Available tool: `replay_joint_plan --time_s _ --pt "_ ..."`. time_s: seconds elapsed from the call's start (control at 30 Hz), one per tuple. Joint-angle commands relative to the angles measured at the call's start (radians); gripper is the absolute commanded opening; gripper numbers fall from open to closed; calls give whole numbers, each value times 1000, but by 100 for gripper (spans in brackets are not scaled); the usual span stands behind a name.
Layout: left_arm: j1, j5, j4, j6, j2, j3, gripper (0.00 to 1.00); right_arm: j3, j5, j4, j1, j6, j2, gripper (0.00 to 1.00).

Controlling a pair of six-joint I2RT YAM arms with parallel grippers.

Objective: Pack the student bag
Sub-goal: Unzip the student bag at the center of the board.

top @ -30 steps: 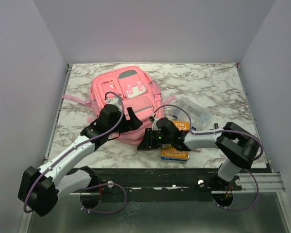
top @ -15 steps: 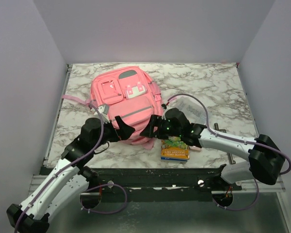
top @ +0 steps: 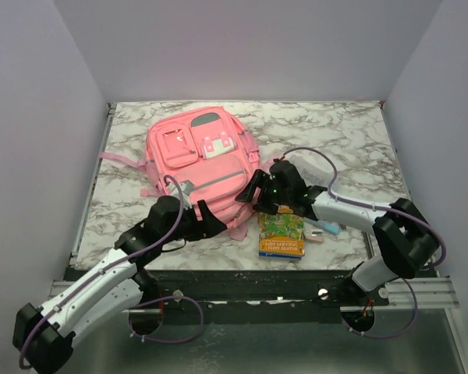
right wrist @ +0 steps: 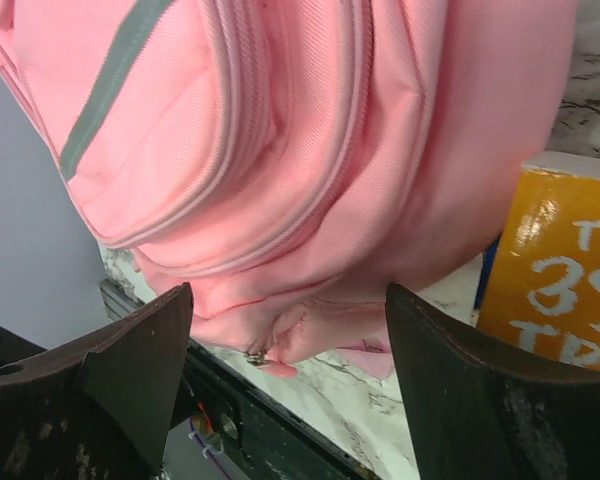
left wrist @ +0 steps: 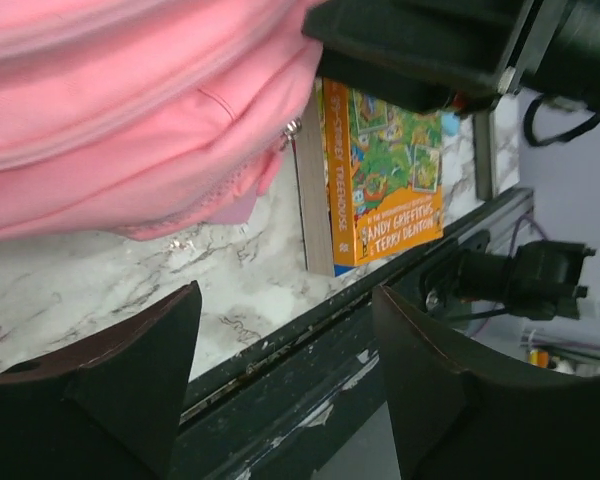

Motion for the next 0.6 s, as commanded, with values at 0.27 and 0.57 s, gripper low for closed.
replay_joint_plan --time_s 0.27,0.57 --pt "-342 -521 68 -125 368 151 50 31 48 1 -8 203 26 59" --pt "-344 -512 157 -128 532 191 47 24 -8 54 -8 246 70 43"
